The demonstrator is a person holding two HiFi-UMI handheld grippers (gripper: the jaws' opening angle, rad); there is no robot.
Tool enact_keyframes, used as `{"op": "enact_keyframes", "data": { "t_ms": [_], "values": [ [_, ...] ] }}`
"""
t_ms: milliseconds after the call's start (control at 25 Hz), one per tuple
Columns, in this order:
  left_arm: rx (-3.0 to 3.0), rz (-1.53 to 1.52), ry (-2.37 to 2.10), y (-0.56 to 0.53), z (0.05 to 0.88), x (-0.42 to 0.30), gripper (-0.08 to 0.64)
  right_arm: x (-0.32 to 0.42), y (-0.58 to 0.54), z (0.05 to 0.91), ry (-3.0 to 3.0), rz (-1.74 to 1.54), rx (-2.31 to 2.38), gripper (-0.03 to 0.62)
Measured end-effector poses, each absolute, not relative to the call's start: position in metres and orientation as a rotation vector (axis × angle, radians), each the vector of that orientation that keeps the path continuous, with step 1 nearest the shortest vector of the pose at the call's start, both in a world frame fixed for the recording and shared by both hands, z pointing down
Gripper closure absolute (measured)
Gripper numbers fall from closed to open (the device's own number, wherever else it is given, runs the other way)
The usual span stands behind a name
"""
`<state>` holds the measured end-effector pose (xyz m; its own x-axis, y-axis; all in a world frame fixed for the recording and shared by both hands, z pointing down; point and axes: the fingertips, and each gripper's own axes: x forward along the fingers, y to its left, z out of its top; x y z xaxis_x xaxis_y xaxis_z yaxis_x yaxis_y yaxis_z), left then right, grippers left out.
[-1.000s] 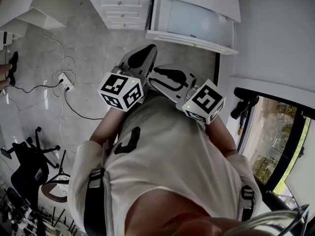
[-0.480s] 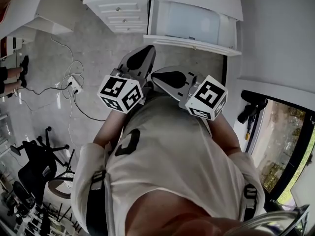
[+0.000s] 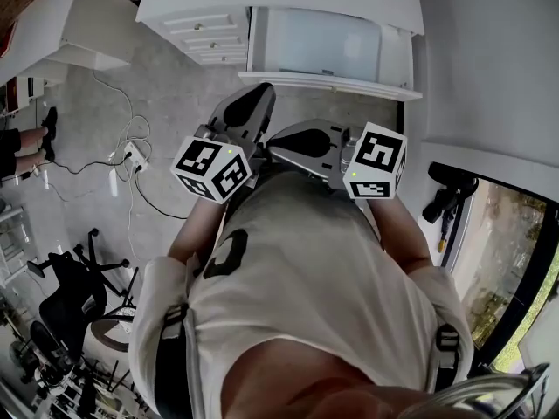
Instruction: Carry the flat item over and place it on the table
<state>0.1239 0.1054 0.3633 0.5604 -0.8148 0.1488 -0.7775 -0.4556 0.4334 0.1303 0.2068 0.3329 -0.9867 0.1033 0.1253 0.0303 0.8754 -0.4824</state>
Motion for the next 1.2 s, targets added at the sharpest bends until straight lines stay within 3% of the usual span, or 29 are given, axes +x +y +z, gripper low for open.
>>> {"op": "enact_keyframes", "data": {
  "t_ms": [160, 760, 1200],
  "values": [
    [2.286, -0.084, -1.355, 0.094, 0.371, 0.124, 0.54, 0.149, 0.211, 0.324, -2.919, 0.765, -0.245, 0.584],
    [2.117, -0.148, -1.549, 0.084, 0.358, 0.089, 0.54, 0.222, 0.155, 0.35, -2.911, 1.086, -0.028, 0.583],
    [2.117, 0.023, -1.574, 0.08, 0.372, 0.128, 0.54, 0.25, 0.136, 0.371, -2.838, 1.232, 0.012, 0.583]
  ]
}}
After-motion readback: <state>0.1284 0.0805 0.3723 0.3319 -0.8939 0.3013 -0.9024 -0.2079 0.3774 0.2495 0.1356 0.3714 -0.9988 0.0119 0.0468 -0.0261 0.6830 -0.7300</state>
